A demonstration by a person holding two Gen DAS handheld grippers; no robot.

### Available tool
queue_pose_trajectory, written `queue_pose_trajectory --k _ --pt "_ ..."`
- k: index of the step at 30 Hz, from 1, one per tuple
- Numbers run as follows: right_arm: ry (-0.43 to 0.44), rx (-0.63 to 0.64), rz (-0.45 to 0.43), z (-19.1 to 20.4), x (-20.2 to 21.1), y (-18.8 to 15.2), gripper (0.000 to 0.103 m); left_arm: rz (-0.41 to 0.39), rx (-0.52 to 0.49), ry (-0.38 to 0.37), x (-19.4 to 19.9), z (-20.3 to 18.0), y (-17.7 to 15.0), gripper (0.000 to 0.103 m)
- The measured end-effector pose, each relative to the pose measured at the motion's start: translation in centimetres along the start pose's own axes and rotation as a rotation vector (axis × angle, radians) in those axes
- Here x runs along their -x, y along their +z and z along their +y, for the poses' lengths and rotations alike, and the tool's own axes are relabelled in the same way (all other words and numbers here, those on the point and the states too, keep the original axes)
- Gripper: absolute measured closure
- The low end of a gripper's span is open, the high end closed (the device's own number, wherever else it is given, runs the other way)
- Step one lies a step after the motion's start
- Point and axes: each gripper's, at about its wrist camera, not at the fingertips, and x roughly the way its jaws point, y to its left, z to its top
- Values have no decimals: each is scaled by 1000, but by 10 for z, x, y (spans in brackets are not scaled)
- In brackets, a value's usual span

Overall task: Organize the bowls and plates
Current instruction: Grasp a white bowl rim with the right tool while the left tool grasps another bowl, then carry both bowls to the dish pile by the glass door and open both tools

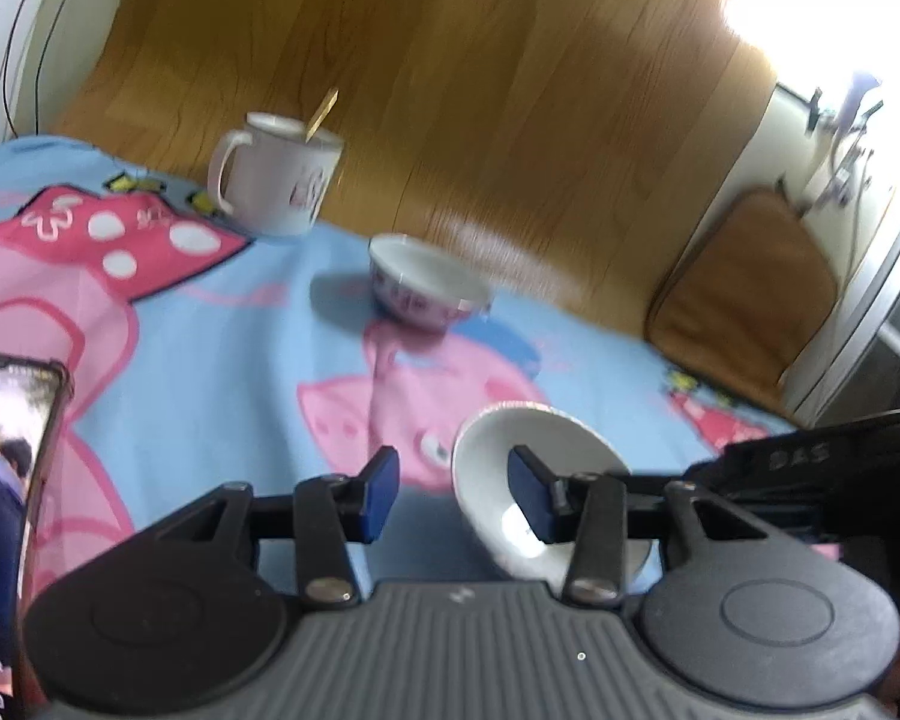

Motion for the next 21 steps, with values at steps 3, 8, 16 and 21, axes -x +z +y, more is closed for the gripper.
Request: queue_pose_trajectory --k 3,8,16,21 --pt "-21 59 -88 4 8 -6 91 44 6 3 -8 -1 -3 77" --pt "-17 61 -109 -3 7 -9 90 47 -10 -2 -16 -5 -7 84" --pt "-9 79 -128 -1 6 -16 91 25 -33 -1 -17 -7 -11 87" --pt "-20 116 -153 4 9 -23 96 2 -31 -12 -13 -7 -11 91"
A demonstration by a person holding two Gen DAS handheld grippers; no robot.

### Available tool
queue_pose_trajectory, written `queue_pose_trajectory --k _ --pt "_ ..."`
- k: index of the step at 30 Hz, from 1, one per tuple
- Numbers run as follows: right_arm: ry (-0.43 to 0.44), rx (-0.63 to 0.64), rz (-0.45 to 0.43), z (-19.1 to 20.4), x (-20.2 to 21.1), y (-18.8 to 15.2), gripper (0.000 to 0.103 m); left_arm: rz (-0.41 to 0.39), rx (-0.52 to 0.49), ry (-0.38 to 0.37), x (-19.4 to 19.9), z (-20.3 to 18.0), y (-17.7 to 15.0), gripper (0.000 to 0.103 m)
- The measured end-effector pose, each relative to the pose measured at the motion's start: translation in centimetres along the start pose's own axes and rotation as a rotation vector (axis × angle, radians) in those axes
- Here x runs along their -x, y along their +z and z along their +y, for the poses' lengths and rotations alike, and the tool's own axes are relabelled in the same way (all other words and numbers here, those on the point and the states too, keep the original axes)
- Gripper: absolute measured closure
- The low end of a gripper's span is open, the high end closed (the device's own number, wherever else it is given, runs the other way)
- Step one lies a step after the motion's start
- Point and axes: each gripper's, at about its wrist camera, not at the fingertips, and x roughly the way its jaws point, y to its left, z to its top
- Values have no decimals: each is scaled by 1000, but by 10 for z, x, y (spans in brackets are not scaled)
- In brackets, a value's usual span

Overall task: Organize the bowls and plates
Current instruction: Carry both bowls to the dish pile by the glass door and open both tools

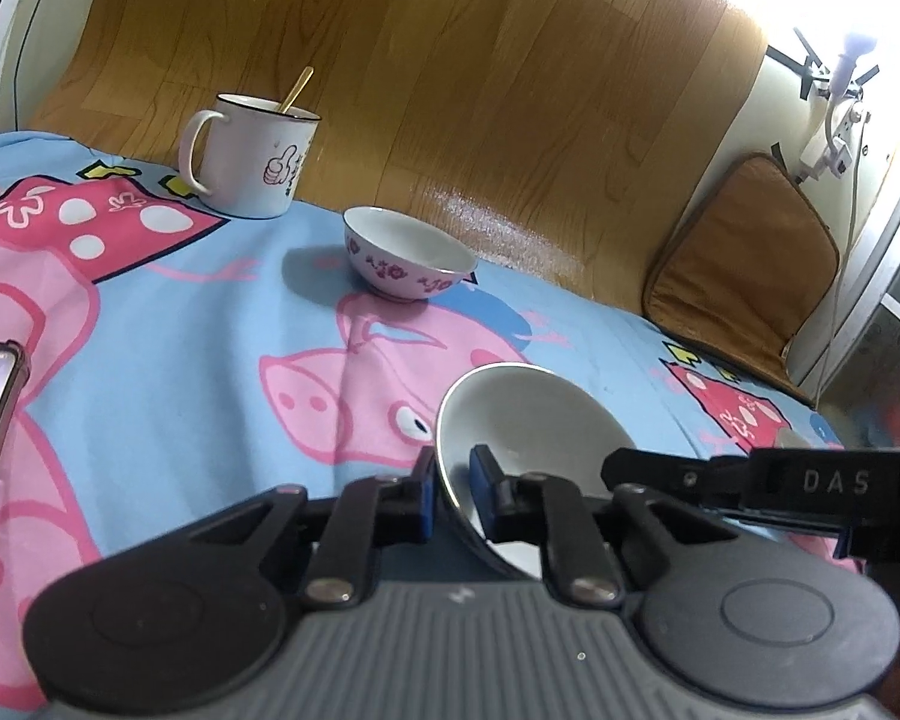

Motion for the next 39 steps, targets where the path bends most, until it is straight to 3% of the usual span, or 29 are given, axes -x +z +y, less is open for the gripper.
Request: queue_pose_trajectory --k 10,18,27,39 --pt "-34 40 -108 -3 22 2 98 9 -16 -32 2 -24 13 91" --pt "-134 20 -291 -39 78 5 98 43 -145 -146 -23 -101 29 90" --pt "-313 -93 -430 -105 133 -4 98 165 -255 -287 -79 -193 20 89" --pt "-349 -156 -426 -141 123 -9 97 238 -278 -239 -115 -219 9 86"
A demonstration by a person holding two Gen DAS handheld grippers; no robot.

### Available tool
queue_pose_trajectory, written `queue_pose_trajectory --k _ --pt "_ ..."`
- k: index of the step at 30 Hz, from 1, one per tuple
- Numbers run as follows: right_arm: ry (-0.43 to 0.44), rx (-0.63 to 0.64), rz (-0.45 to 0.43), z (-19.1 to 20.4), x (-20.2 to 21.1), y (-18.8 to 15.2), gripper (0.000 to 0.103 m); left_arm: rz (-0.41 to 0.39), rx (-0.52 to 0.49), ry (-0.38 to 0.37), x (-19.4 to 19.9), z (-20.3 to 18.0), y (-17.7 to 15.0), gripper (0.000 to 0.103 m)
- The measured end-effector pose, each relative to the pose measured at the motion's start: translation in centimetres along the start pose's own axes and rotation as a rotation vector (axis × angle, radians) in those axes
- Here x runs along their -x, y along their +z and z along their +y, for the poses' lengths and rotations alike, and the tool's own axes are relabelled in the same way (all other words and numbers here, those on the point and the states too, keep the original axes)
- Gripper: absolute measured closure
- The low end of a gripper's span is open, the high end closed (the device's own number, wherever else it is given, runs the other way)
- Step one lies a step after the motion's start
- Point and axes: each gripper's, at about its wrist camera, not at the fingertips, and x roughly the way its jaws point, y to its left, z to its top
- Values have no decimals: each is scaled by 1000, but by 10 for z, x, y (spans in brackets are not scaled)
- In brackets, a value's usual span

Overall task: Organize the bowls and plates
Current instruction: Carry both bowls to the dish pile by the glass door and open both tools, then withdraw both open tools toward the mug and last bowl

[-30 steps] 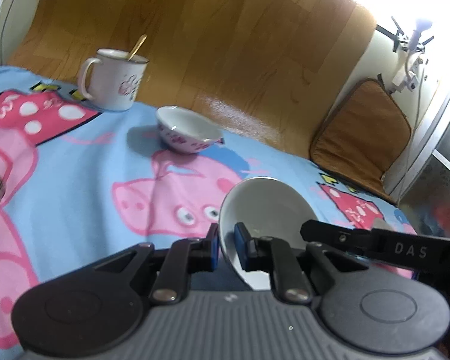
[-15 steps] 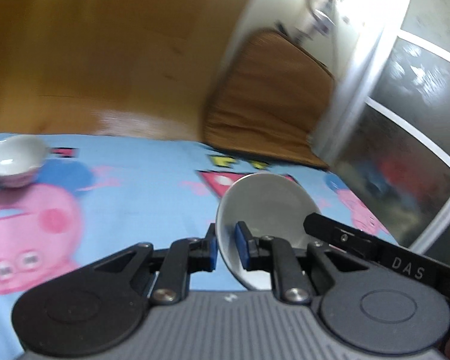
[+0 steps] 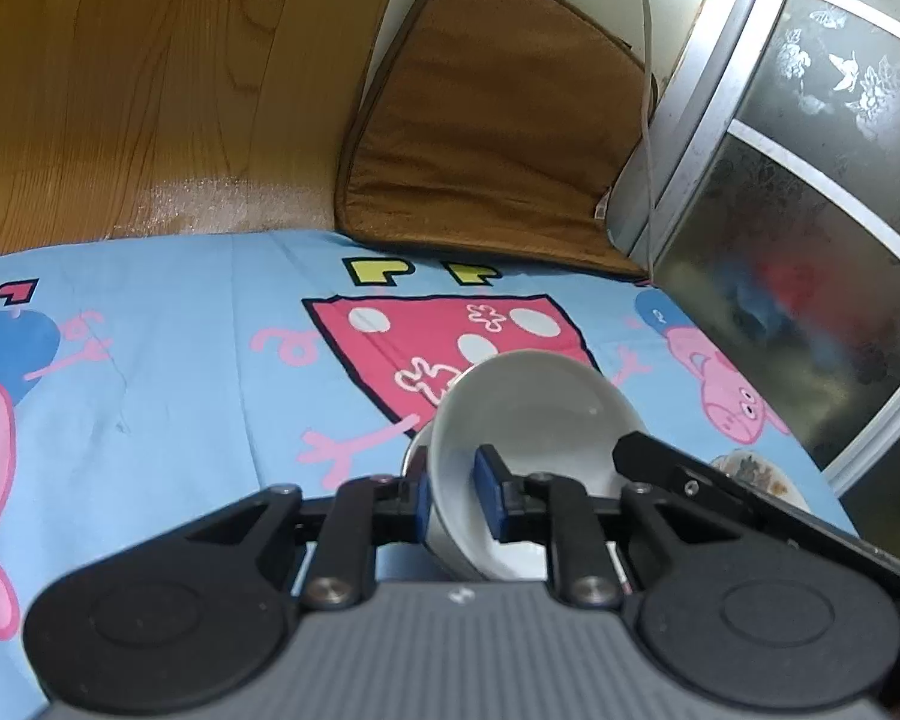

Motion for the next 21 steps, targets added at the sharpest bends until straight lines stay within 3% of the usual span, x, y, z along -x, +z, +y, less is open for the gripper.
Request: queue_pose_trajectory --k 3,9,11,17,21 --pt "-22 -5 -18 -3 2 0 93 -4 -12 -7 2 -3 0 80" --pt "-30 -2 -36 -1 3 0 93 -42 -53 -5 13 -12 -1 60" --pt "-34 10 -45 1 3 0 93 -69 -63 29 18 -13 -1 45" --pt "-31 22 -57 9 6 -1 93 -103 -26 49 33 3 2 45" --pt "-12 50 -87 19 12 -1 93 -144 -7 117 47 23 0 45"
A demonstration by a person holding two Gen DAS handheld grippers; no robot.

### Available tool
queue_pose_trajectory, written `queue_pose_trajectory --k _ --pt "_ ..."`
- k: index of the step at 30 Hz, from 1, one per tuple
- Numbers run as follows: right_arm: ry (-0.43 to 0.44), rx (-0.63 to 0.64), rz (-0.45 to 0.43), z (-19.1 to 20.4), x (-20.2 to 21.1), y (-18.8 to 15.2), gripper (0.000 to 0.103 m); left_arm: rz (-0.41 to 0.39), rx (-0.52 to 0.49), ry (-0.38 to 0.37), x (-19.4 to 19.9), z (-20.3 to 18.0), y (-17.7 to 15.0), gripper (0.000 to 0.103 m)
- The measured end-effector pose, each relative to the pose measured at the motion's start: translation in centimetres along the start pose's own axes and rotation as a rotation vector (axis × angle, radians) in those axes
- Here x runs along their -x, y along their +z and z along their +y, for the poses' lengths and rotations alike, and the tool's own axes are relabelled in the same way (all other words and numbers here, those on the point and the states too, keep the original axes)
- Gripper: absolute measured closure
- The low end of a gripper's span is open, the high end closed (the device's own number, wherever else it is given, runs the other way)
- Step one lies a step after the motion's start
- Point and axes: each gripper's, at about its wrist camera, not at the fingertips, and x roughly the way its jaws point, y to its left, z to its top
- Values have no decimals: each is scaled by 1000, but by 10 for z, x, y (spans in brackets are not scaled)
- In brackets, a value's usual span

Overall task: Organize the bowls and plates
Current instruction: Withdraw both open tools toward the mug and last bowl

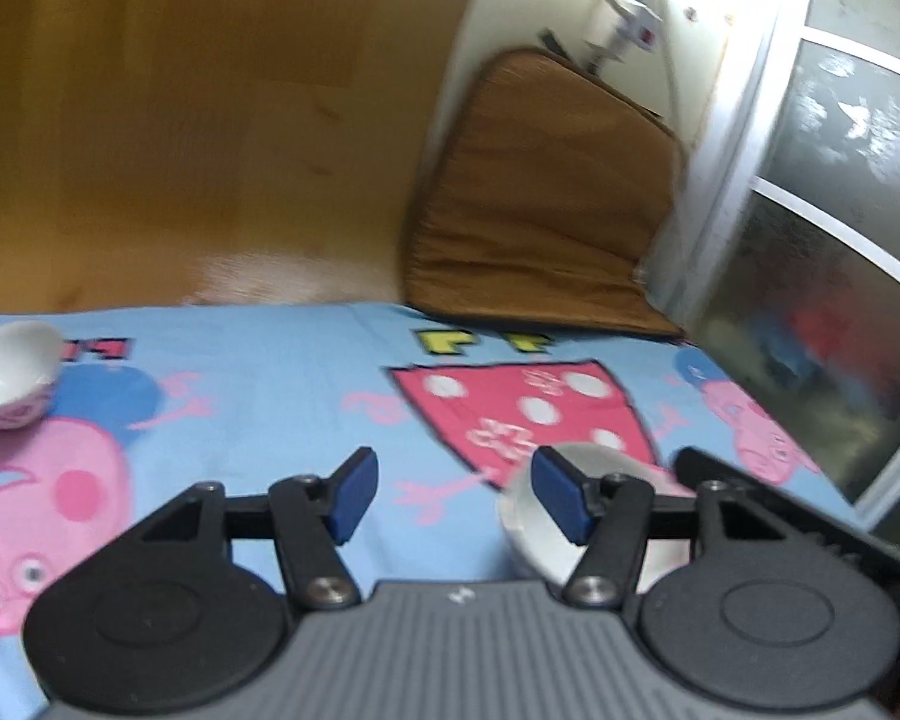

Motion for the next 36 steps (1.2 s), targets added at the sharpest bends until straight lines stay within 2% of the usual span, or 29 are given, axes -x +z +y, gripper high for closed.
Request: queue_pose_trajectory --k 5,12,20,27,29,30,36 --pt "45 43 2 21 -1 -5 93 -20 -9 123 14 30 -8 45" --pt "119 75 83 51 -13 -12 92 -38 42 228 34 82 -13 45" --pt "163 156 125 86 -17 -21 90 -59 69 361 44 133 -13 45" --pt "182 208 155 112 -22 -30 87 -76 129 422 49 166 -19 45" --pt "187 215 165 118 -23 -31 76 -73 142 426 49 171 -21 45" --pt "190 217 167 120 -24 -31 74 -71 152 423 50 174 -21 45" --pt "212 232 189 138 -29 -36 73 -74 177 428 55 180 -22 45"
